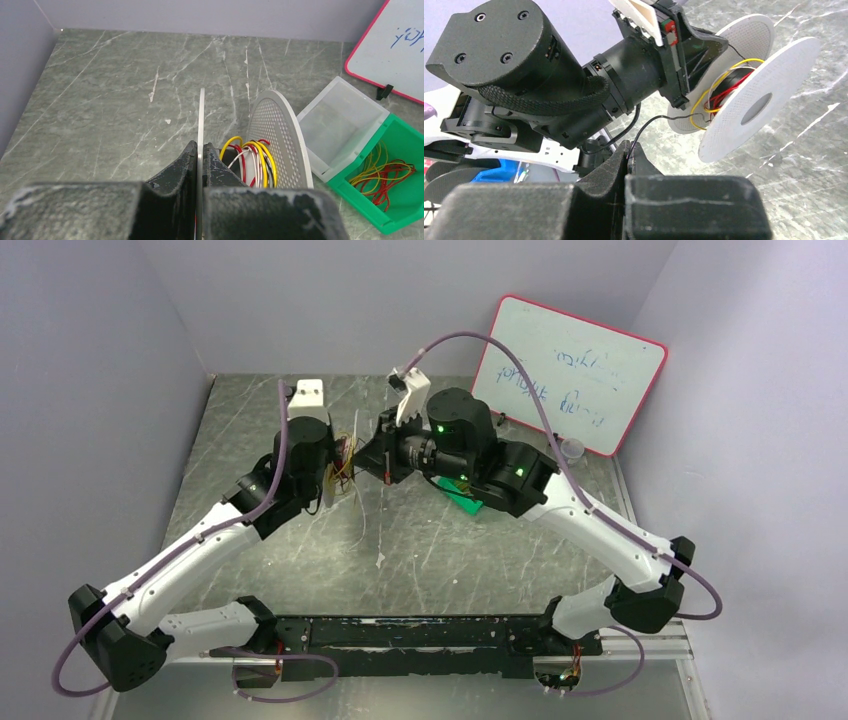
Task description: Wrap the cables
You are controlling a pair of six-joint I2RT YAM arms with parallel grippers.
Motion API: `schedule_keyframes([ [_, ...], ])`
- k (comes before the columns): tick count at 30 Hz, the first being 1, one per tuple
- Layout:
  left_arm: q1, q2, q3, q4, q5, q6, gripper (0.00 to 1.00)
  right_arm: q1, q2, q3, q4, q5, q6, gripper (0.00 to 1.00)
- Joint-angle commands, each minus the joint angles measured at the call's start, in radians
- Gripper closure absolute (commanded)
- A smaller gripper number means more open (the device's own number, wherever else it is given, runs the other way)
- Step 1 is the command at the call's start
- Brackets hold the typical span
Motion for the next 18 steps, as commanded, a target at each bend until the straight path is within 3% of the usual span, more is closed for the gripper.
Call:
schedule_keyframes([
  [1,-0.007,-0.042,-0.002,0.053,-0.002,-0.012,0.93,-0.026,-0.051,-0.044,0.034,0.032,-0.005,1.00],
  [12,-0.012,-0.098,-0.048,0.030,0.174,0.059,0.93,-0.121,-0.122,-0.167,0.205,0.066,-0.010,1.00],
  [18,-0.015,-0.129,-0.081,0.009,0.280,0.097,0.93,-0.181,-0.091,-0.134,0.185,0.036,-0.055,1.00],
])
